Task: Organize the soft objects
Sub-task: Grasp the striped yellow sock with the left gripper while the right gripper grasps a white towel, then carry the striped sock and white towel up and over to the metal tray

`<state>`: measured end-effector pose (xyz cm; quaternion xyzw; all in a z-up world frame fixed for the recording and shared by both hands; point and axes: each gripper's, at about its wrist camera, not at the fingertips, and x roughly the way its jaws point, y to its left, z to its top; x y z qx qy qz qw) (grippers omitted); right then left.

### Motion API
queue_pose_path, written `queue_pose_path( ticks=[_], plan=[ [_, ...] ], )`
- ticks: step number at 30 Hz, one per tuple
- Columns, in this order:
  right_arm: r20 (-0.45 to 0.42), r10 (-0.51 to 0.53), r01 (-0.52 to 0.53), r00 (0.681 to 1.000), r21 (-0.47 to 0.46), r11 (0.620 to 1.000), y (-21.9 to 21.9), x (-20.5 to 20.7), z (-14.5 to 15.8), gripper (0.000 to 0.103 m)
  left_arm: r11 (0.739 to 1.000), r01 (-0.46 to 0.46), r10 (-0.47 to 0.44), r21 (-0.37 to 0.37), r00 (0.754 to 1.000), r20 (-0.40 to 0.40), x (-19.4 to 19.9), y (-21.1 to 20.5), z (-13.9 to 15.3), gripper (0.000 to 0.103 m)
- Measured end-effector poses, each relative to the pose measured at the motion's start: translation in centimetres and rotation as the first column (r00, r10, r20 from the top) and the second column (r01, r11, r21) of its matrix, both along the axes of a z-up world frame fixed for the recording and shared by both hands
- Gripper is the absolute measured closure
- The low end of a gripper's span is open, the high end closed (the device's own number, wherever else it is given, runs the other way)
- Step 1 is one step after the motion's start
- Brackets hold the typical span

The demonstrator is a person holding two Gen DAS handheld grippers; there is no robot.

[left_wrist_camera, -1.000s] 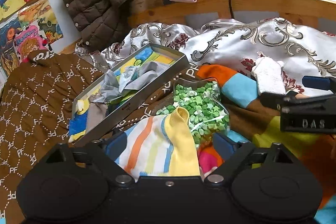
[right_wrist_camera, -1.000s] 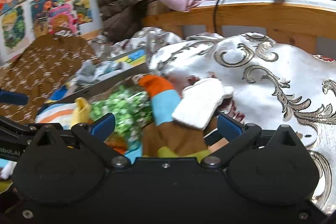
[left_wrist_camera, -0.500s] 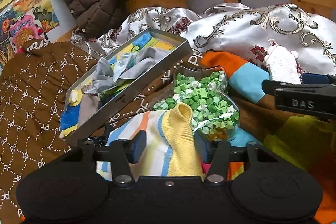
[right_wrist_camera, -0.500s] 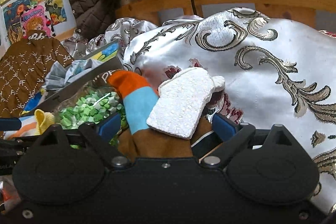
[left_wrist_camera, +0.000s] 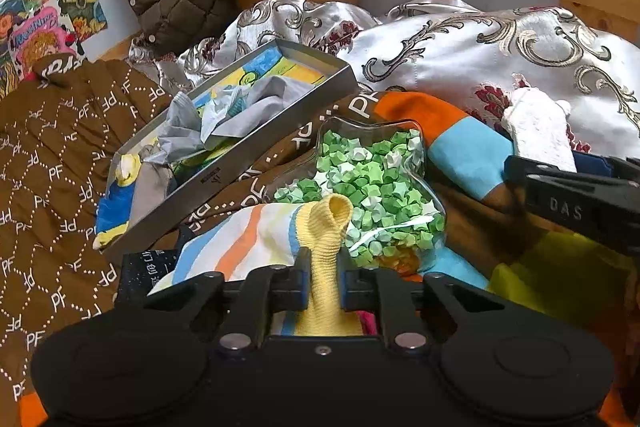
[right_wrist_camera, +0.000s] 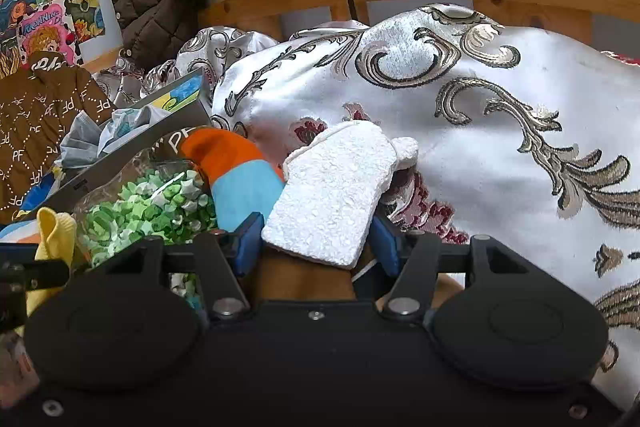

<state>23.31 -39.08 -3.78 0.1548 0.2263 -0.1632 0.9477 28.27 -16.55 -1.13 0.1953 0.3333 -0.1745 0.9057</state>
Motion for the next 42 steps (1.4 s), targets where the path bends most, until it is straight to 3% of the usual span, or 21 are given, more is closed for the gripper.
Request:
queue_pose_path(
  ticks=[5,14,30,42],
  plan=[
    [0.019,0.009,-0.009,1.0,-0.004,1.0,0.2,-0.9,0.4,0.055,1.0,0.01,-0.01,-0.02,1.0,0.004,-0.1,-0.2,0.4,0.098],
    [0.047,0.1,-0.099,0.994,-0.026,0.995,1.8,-1.8,1.3,0.055,0.999,0.0,0.0,-0.037,1.0,0.004,-0.7,0.0,1.4,0.098],
    [0.128,0.165,-0.156,0.978,-0.078,0.985,2.6,-3.6,3.5,0.056,0.998,-0.003,0.006,-0.066,0.999,0.045,-2.1,0.3,4.7,0.099],
    [0.203,0.234,-0.206,0.951,-0.147,0.967,3.3,-4.9,4.5,0.056,0.982,0.024,-0.017,-0.189,0.999,0.037,-1.5,3.4,7.1,0.099]
  ],
)
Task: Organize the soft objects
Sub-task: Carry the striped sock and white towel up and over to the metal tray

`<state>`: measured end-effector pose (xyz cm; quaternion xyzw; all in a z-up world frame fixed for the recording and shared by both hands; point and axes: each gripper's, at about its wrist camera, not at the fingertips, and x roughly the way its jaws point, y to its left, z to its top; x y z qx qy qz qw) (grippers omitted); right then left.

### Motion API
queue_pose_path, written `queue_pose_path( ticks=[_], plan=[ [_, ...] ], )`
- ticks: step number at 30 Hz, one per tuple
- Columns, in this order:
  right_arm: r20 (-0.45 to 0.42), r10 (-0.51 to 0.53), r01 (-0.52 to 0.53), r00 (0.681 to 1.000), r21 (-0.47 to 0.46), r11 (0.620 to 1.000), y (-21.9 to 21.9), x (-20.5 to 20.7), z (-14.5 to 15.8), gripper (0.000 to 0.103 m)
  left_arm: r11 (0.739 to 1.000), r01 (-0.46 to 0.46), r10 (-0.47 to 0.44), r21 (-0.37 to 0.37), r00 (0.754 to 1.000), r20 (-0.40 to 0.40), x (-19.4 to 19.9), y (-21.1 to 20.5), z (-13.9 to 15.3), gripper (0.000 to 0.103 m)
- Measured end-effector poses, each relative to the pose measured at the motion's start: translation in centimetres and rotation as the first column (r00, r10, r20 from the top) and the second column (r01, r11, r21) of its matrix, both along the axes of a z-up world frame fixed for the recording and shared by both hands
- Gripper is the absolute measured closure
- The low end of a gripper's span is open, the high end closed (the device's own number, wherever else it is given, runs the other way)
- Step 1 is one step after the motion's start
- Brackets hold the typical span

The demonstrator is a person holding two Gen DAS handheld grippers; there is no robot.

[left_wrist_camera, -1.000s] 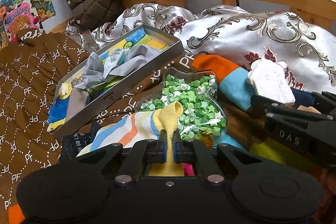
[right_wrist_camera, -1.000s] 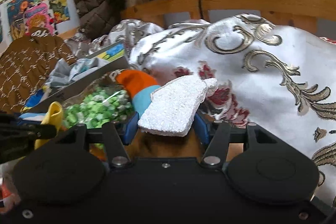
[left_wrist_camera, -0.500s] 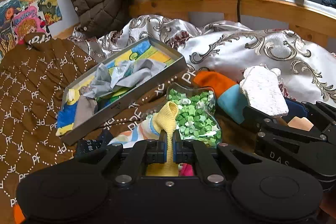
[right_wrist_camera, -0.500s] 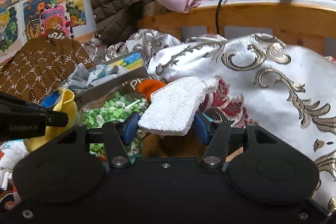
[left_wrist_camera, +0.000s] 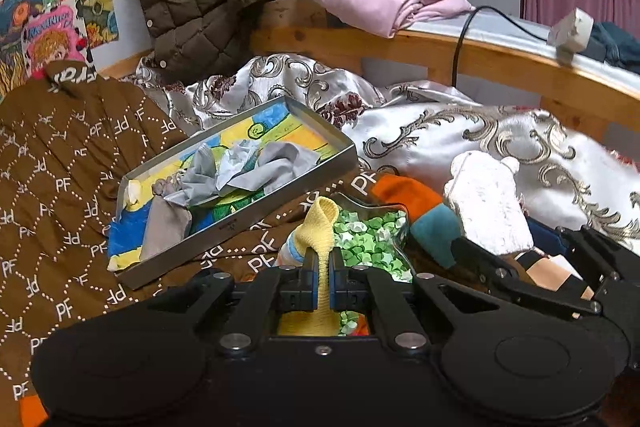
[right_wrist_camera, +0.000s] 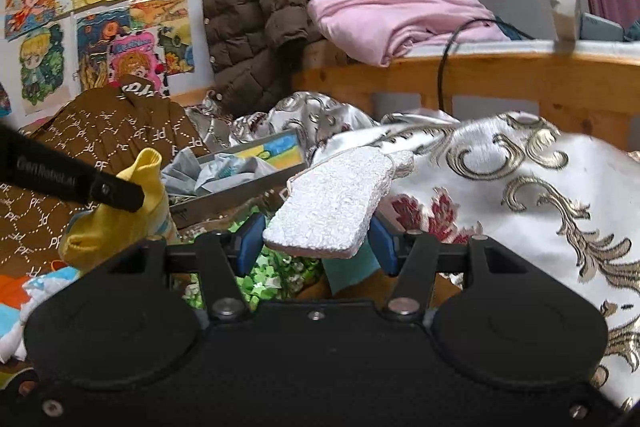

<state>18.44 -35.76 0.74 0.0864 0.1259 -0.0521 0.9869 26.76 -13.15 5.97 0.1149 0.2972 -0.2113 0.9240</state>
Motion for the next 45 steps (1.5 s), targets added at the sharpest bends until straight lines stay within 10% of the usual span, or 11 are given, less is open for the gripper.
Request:
queue_pose_path(
  ticks=[19,28,45],
  plan=[
    [0.076,0.138,-0.132,0.987,-0.089,0.987,2.5,0.9,1.4,0.056,0.971,-0.004,0.025,-0.239,0.996,0.086,11.3,5.8,4.6,0.099],
    [0.067,0.135,-0.124,0.989,-0.146,0.982,3.7,4.3,3.8,0.056,0.885,-0.054,0.13,-0.462,0.982,0.135,18.8,7.0,5.3,0.099],
    [-0.187,0.225,-0.27,0.956,-0.269,0.925,8.3,19.7,4.5,0.056,0.901,-0.219,0.219,-0.374,0.975,-0.044,25.7,12.7,-3.9,0.099]
  ],
)
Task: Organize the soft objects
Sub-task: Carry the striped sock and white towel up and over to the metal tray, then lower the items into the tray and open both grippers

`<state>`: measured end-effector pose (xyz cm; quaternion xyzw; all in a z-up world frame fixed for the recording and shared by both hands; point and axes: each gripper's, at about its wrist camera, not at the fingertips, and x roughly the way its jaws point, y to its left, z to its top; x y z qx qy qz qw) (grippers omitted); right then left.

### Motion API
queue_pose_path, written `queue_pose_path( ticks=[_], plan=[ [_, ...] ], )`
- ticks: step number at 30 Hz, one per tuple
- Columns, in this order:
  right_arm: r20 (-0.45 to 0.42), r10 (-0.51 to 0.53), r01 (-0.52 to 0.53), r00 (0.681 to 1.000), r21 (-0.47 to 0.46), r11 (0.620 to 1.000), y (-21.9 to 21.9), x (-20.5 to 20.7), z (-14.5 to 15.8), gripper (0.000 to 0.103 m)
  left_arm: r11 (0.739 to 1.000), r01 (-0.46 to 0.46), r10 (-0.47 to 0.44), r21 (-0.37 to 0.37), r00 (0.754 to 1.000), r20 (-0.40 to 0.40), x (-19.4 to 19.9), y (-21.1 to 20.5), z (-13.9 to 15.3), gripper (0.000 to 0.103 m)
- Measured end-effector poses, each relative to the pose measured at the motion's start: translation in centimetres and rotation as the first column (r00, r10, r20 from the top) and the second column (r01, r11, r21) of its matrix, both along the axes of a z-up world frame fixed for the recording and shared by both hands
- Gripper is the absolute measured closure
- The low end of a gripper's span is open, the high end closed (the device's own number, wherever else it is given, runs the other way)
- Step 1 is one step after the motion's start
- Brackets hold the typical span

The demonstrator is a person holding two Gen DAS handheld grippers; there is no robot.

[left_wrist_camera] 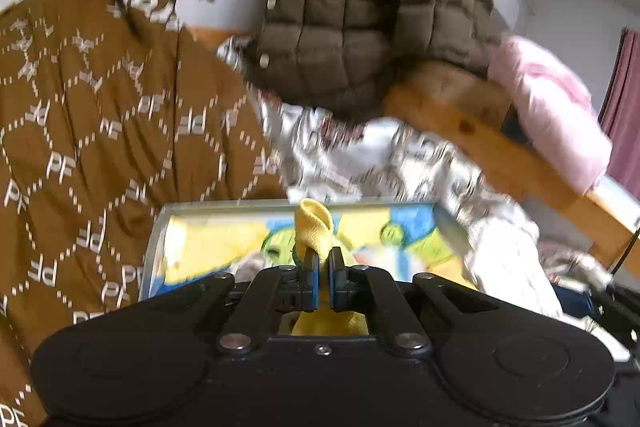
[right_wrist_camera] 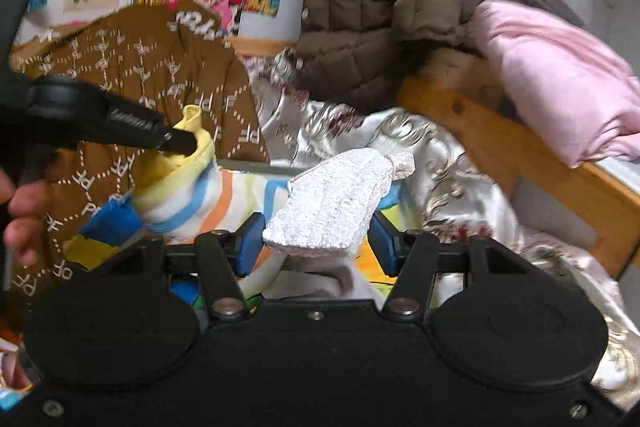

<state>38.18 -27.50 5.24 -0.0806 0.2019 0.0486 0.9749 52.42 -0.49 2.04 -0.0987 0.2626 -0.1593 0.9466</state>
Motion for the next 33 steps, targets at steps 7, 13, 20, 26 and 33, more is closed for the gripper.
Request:
queue_pose_path(
  ticks=[7,13,20,26,33],
  plan=[
    [-0.103,0.002,-0.005,0.995,-0.032,0.999,1.5,2.6,-2.0,0.055,1.0,-0.006,0.008,0.027,0.997,-0.075,0.2,0.6,-2.6,0.097],
    [-0.165,-0.029,0.023,0.986,-0.04,0.999,1.1,3.6,-3.7,0.055,0.999,-0.005,0.009,0.044,0.995,-0.098,0.2,0.6,-3.3,0.094],
    [-0.177,-0.035,0.025,0.984,-0.062,0.998,1.4,4.5,-4.0,0.047,0.998,-0.017,0.024,0.059,0.993,-0.117,-0.2,0.6,-3.1,0.08],
    [-0.177,-0.042,0.029,0.983,-0.075,0.997,1.1,5.1,-3.0,0.034,0.996,-0.04,0.05,0.085,0.992,-0.117,-0.9,0.9,-2.6,0.062],
    [-0.144,-0.045,0.035,0.989,-0.069,0.997,0.5,3.7,-1.4,0.015,0.991,-0.084,0.091,0.104,0.994,-0.064,-2.6,1.3,-1.4,0.039]
  ],
)
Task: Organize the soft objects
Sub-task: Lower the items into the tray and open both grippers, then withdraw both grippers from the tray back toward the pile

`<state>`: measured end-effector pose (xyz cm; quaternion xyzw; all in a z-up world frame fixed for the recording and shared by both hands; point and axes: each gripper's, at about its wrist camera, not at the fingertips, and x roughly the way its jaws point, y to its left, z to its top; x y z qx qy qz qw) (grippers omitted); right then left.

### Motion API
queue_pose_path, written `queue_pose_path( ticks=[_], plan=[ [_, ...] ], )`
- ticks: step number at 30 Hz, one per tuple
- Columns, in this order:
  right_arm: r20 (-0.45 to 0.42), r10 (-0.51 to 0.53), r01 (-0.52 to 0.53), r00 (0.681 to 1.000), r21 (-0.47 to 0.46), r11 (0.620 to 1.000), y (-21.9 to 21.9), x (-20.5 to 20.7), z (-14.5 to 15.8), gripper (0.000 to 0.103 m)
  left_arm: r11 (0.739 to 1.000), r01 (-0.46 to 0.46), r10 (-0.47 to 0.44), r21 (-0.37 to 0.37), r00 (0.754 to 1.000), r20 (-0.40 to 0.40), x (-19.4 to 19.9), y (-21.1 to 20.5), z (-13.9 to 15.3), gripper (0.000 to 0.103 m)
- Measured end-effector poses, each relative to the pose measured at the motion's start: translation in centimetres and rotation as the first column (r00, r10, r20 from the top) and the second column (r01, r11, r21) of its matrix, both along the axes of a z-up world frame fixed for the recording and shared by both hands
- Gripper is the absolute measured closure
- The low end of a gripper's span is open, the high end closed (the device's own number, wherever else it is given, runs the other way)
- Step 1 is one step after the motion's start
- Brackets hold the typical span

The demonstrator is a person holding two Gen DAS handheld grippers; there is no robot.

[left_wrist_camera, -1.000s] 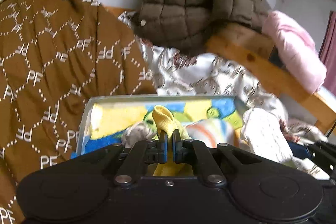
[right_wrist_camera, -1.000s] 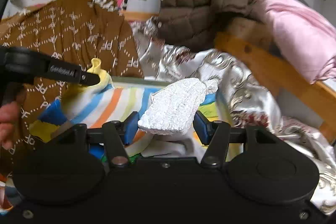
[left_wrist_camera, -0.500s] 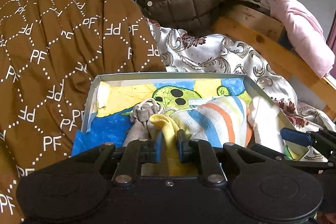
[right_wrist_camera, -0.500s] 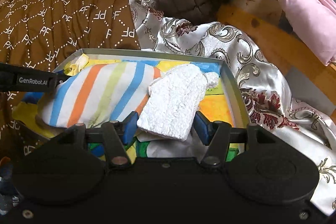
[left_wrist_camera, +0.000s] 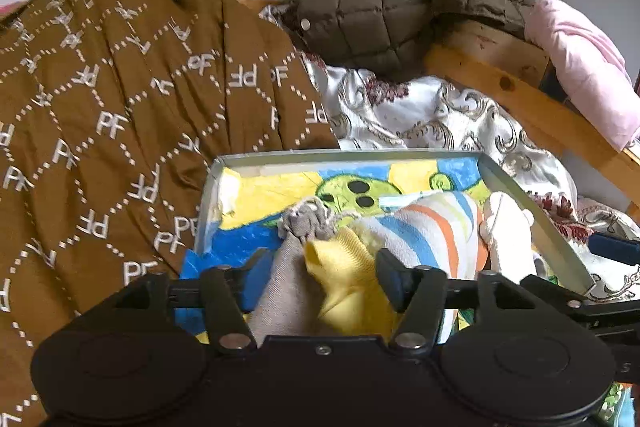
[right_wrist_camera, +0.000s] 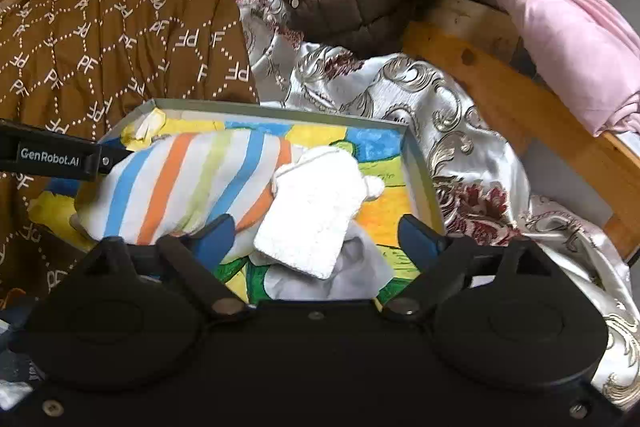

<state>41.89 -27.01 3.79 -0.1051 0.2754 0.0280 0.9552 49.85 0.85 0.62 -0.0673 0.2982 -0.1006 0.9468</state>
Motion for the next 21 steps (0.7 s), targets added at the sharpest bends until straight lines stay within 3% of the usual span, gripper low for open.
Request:
queue_pose_path(
  ticks=[13,21],
  plan=[
    [0.088,-0.01,0.002,0.996,0.083,0.997,-1.5,-4.6,5.4,0.001,0.997,-0.046,0.033,0.063,0.983,0.183,-5.6,0.3,4.0,0.018],
    [0.159,-0.006,-0.015,0.987,0.132,0.991,-2.7,-8.7,9.5,0.001,0.99,-0.026,-0.008,0.137,0.971,0.239,-10.3,-0.6,7.1,0.016]
  ],
)
